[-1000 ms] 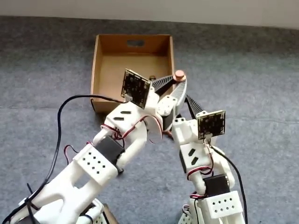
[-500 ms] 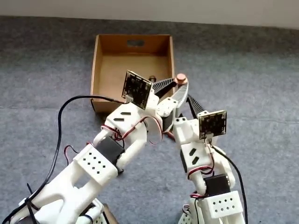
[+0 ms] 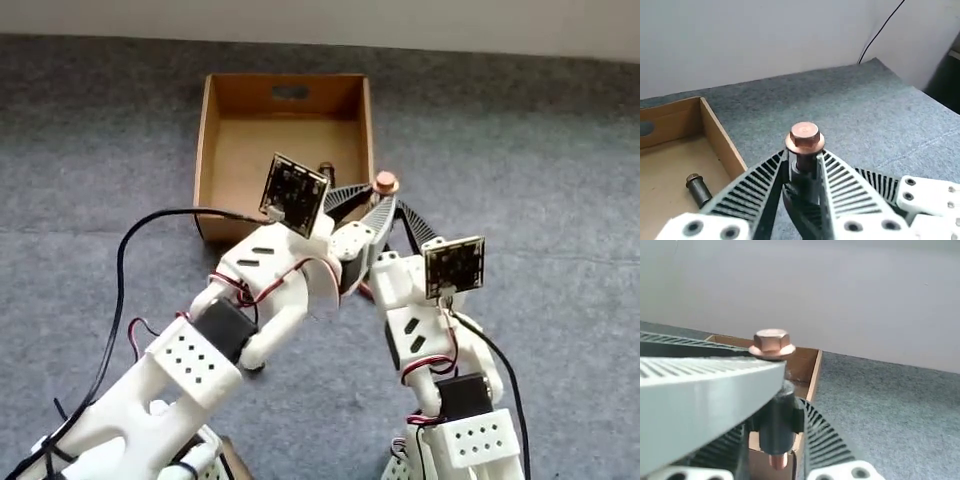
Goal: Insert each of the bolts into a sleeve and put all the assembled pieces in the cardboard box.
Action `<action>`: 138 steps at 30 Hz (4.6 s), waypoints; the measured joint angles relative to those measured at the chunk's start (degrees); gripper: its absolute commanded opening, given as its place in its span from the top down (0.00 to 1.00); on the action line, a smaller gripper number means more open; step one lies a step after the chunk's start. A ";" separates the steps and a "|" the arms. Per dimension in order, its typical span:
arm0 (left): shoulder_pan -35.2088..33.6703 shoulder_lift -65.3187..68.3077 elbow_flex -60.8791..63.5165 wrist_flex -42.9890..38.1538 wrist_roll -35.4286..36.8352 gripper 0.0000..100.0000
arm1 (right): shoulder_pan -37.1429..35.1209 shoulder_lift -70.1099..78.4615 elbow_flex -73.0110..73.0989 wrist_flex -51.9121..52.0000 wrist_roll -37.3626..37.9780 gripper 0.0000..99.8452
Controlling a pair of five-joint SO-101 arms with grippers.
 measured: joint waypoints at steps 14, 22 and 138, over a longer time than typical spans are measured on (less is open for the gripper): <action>2.29 -10.46 0.00 9.76 -0.09 0.90 | 0.44 0.00 0.00 0.00 0.00 0.99; -3.78 -19.34 1.05 19.34 -5.98 0.99 | 0.44 0.00 -0.18 0.00 0.00 0.99; -38.15 -26.11 35.60 24.62 -11.43 0.99 | -6.68 123.34 -100.13 29.98 -10.73 0.99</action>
